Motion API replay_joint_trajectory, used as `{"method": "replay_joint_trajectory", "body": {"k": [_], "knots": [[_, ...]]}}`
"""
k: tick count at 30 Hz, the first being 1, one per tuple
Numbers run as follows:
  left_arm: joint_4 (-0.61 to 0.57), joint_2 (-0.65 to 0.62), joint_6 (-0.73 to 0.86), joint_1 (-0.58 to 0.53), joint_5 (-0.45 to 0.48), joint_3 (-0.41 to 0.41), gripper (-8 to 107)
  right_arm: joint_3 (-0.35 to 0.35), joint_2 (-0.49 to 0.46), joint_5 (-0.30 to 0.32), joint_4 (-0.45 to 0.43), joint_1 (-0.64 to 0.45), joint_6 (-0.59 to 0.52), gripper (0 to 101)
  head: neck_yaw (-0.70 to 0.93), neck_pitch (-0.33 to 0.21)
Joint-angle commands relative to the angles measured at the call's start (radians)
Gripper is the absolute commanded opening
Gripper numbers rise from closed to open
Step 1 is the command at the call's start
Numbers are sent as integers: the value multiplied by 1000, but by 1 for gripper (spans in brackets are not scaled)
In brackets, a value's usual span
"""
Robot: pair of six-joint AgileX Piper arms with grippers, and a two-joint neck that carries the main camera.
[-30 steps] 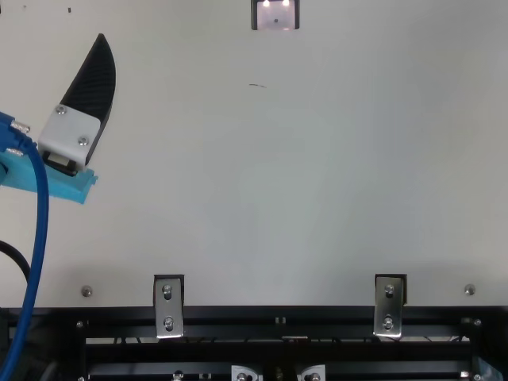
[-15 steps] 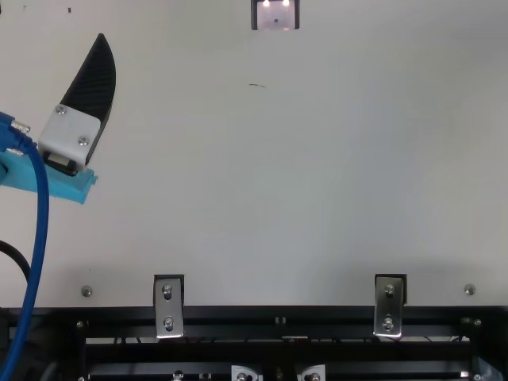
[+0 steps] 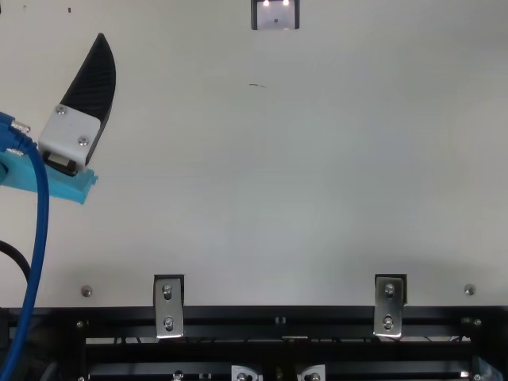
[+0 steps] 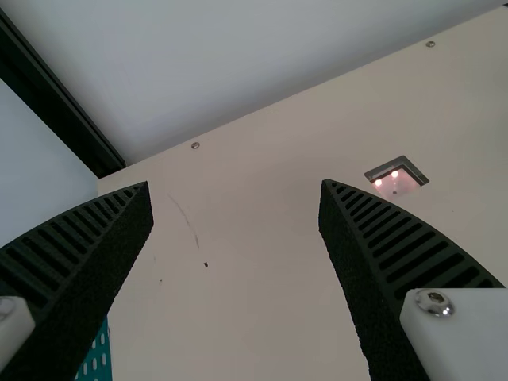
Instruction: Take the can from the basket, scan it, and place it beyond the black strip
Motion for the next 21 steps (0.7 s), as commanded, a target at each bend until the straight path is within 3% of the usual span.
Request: {"method": "replay_joint_trajectory", "body": {"k": [1,6,12,21], "knots": [[0,0,0,0,0,0,90,-21,30,30,-78,22,18,0,-16,-38],[0,0,0,0,0,0,90,-53,80,100,-131,69,26,0,-16,-38],[0,0,0,0,0,0,90,-66,110,171,-165,106,-44,0,-16,-38],[0,0,0,0,0,0,90,-77,130,243,-166,124,-113,0,-16,-38]]}}
